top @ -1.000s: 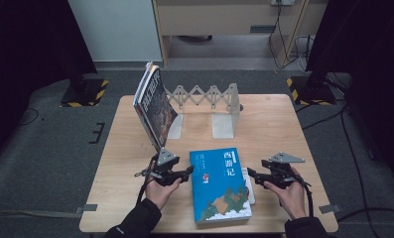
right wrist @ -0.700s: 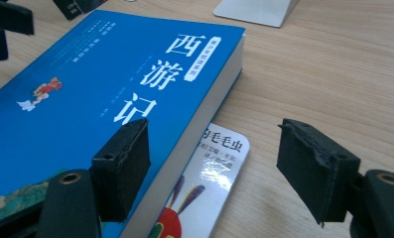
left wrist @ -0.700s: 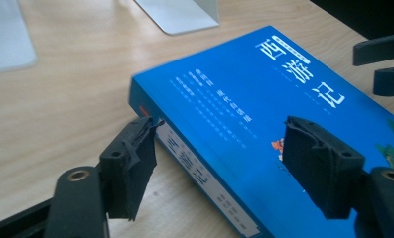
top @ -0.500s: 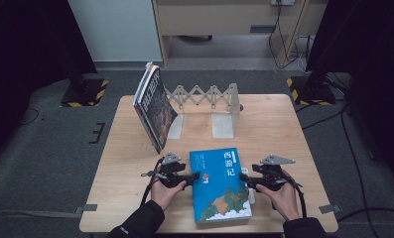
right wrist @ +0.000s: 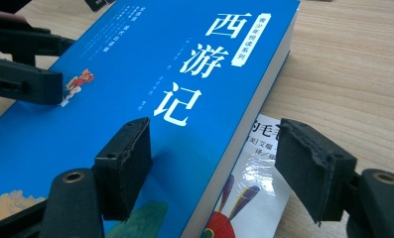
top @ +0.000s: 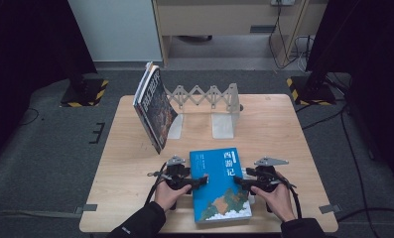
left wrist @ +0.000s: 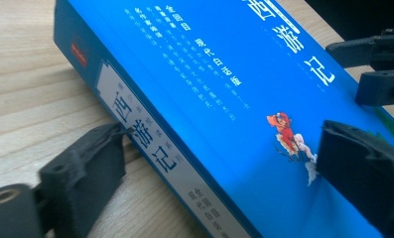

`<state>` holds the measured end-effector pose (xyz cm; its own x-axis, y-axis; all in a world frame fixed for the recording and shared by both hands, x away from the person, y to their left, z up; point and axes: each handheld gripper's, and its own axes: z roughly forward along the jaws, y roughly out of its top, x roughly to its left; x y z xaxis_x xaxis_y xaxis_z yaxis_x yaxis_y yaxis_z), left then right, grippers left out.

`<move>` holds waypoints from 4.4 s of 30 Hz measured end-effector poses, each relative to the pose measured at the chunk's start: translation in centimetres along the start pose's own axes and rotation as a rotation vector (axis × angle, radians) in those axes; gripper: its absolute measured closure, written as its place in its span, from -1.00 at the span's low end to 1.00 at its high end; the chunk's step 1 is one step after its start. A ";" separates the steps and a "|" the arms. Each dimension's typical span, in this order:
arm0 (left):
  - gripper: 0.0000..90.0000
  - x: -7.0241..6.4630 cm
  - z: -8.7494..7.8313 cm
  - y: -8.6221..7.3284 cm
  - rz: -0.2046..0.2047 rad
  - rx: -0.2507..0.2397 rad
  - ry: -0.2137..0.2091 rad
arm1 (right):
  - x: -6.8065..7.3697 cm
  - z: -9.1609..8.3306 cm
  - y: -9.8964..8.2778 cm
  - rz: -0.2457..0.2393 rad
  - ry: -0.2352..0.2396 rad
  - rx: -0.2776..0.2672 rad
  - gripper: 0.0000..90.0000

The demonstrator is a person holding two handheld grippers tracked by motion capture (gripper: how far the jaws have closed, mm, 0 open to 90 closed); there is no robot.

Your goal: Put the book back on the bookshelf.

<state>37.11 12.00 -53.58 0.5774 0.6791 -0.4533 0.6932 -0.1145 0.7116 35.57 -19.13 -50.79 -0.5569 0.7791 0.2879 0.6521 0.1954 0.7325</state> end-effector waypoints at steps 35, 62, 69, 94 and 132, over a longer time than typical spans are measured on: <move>-0.32 1.6 -0.8 0.8 -0.162 -0.012 -0.102 | 0.2 1.0 -0.6 0.085 0.067 -0.020 -0.31; -0.11 -1.2 0.6 2.6 -0.071 0.055 -0.164 | -0.1 1.0 -0.5 0.095 0.092 -0.011 -0.31; -0.10 -0.9 0.8 2.7 -0.110 0.068 -0.185 | 0.0 1.0 -0.6 0.092 0.090 -0.013 -0.31; -0.20 -1.4 2.0 3.3 -0.250 0.028 -0.186 | -0.2 0.9 -0.6 0.098 0.092 -0.012 -0.31; 0.31 -3.5 -1.2 5.7 -0.081 -0.064 -0.191 | -0.9 0.6 0.4 0.161 0.224 -0.067 -0.36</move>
<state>38.47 9.86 -47.29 0.5963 0.5339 -0.5995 0.7155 -0.0148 0.6985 36.62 -19.36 -51.14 -0.5537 0.6447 0.5271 0.7098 0.0343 0.7036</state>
